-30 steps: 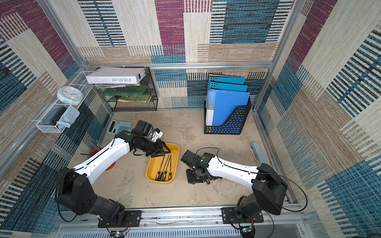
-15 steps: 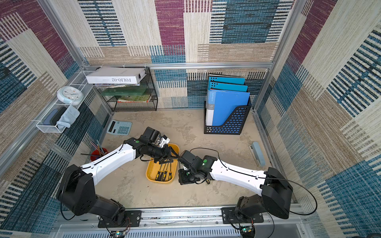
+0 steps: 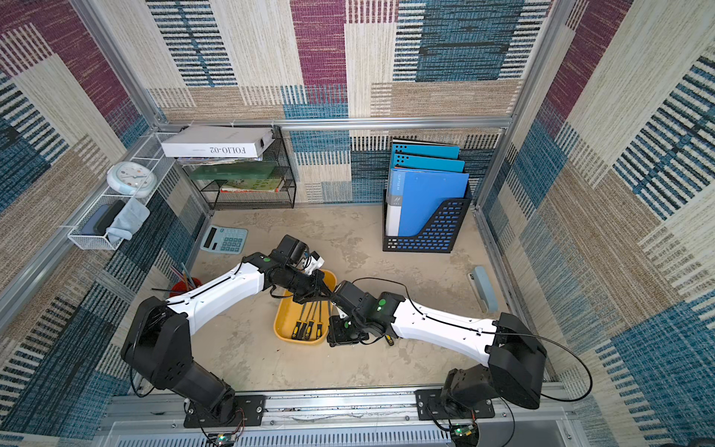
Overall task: Put the file tool into the storage box
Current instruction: Place the file tool in the storage box.
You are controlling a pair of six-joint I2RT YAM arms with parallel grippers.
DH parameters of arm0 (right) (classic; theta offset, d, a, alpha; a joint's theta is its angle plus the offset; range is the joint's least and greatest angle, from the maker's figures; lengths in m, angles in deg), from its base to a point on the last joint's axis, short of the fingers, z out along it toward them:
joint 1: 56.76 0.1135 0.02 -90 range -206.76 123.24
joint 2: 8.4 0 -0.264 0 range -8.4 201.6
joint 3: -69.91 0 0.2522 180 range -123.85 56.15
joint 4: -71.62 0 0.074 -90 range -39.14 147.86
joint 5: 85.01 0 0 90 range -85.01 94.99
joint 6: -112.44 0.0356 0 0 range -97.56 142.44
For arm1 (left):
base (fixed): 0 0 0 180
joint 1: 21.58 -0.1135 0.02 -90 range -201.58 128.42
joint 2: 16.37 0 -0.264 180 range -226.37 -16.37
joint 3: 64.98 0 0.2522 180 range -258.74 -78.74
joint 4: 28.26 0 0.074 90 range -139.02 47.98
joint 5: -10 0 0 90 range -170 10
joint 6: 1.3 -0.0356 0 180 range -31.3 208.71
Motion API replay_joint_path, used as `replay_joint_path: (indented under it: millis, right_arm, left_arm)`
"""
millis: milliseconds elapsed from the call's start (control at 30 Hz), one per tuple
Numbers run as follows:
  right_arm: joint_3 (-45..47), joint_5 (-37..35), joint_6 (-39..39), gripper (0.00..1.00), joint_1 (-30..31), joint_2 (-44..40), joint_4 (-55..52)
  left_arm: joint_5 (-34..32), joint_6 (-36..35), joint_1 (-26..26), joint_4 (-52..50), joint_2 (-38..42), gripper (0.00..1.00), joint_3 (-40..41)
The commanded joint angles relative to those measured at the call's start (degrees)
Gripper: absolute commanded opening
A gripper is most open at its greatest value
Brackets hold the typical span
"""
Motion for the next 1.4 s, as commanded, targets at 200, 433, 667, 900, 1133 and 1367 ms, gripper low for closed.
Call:
replay_joint_path:
  millis: [200,433,667,900,1133,1367]
  right_arm:
    - [-8.31,0.66,1.24,0.74,-3.65,-1.43,-2.32]
    - [-4.81,-2.34,3.69,0.76,-9.99,-5.39,-10.31]
    - [-4.14,-7.06,2.42,0.75,-12.58,-4.87,-17.35]
    - [-3.85,-8.00,-2.39,0.71,-12.85,1.92,-23.69]
    - [-2.30,-9.38,-4.46,0.66,-12.85,5.37,-24.62]
    - [0.71,-11.04,-6.56,0.61,-12.85,7.03,-24.97]
  left_arm:
    - [-6.59,-18.45,-10.48,-20.96,-0.75,0.00,-12.47]
    - [-20.18,-28.24,-12.88,-28.62,-5.68,0.00,-20.94]
    - [-26.49,-28.36,-11.68,-23.72,-8.67,0.00,-16.79]
    - [-28.70,-26.47,-10.47,-19.00,-10.08,0.00,-12.06]
    - [-29.54,-25.85,-9.06,-16.86,-11.85,0.00,-9.50]
    - [-29.90,-25.43,-8.75,-16.20,-12.28,0.10,-6.89]
